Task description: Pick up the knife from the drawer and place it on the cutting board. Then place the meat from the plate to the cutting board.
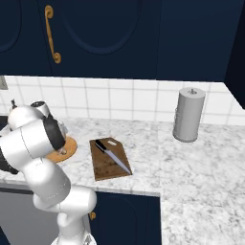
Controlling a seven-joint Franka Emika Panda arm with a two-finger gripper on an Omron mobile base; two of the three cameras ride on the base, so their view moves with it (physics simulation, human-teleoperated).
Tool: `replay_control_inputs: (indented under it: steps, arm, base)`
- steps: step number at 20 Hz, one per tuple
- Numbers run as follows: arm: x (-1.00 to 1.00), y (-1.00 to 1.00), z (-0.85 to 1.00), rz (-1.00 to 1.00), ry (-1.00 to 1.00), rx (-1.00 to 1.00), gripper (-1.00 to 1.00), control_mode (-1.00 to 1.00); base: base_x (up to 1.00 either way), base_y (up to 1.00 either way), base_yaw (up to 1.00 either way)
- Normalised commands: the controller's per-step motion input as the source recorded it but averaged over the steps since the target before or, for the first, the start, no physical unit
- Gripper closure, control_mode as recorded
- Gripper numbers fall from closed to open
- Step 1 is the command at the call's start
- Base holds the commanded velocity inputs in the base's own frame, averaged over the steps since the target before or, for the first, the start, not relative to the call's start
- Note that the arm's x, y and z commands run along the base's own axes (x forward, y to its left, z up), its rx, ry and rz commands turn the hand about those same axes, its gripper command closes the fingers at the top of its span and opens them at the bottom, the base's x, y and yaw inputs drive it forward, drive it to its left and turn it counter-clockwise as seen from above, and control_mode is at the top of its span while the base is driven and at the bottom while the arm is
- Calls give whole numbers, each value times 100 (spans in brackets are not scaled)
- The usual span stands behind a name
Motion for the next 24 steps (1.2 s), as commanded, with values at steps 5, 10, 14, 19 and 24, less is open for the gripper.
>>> replay_control_inputs:
  steps: [5,10,14,19,24]
  arm:
    - [23,14,-31,6,1,0,-100,-100]
    - [34,2,-20,5,0,0,-100,-100]
    - [10,1,-7,1,0,0,-100,-100]
    - [0,0,-37,0,1,0,100,-100]
    - [-13,0,-21,0,0,0,100,-100]
  base:
    - [0,0,0]
    - [0,0,0]
    - [0,0,0]
    - [0,0,0]
    - [0,0,0]
